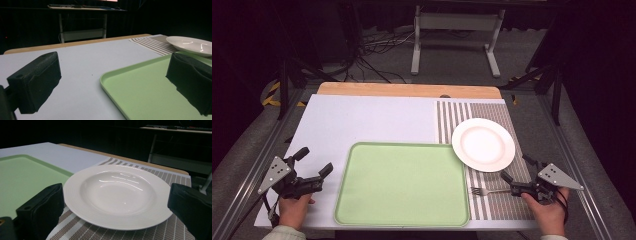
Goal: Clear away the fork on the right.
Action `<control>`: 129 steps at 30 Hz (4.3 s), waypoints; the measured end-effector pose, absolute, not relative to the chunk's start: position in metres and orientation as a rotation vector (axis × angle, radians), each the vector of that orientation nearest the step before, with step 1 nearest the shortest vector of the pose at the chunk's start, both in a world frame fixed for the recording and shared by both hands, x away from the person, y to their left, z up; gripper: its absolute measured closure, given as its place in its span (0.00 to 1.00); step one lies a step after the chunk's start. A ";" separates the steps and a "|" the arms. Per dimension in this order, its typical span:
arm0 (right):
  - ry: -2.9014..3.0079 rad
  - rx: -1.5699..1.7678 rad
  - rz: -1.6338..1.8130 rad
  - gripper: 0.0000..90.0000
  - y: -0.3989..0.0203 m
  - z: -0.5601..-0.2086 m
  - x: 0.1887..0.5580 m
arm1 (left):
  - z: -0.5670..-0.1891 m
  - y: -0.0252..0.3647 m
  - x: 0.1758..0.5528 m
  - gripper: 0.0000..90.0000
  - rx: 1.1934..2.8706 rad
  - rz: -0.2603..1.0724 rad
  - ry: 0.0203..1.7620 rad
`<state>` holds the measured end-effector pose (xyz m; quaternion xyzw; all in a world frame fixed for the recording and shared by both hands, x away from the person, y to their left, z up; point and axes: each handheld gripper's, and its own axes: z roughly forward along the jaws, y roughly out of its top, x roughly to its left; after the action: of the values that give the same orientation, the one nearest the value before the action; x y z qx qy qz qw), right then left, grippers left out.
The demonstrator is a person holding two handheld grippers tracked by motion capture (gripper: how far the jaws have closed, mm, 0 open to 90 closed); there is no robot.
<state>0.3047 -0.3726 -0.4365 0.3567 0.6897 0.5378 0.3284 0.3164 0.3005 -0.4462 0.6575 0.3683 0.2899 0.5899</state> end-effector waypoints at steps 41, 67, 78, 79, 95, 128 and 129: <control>1.908 0.839 1.473 0.02 -0.350 -0.408 0.325 | -0.446 0.298 0.315 0.00 1.555 0.696 0.840; 2.276 0.635 1.151 0.04 -0.328 -0.363 0.336 | -0.444 0.298 0.313 0.00 1.555 0.703 0.836; 2.435 0.561 1.041 0.07 -0.328 -0.356 0.346 | -0.445 0.298 0.314 0.00 1.556 0.700 0.839; 2.446 0.554 1.034 0.07 -0.328 -0.355 0.347 | -0.445 0.298 0.314 0.00 1.558 0.699 0.839; 2.605 0.500 0.850 0.10 -0.322 -0.358 0.357 | -0.445 0.298 0.314 0.00 1.555 0.699 0.839; 3.006 0.278 0.302 0.48 -0.306 -0.395 0.354 | -0.446 0.298 0.314 0.00 1.560 0.700 0.836; 3.016 0.265 0.282 0.49 -0.306 -0.396 0.354 | -0.446 0.298 0.314 0.00 1.560 0.700 0.836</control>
<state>0.3544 -0.3063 -0.3959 0.0871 0.9906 0.0927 0.0506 0.3142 0.2976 -0.4455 0.6676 0.3577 0.2995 0.5803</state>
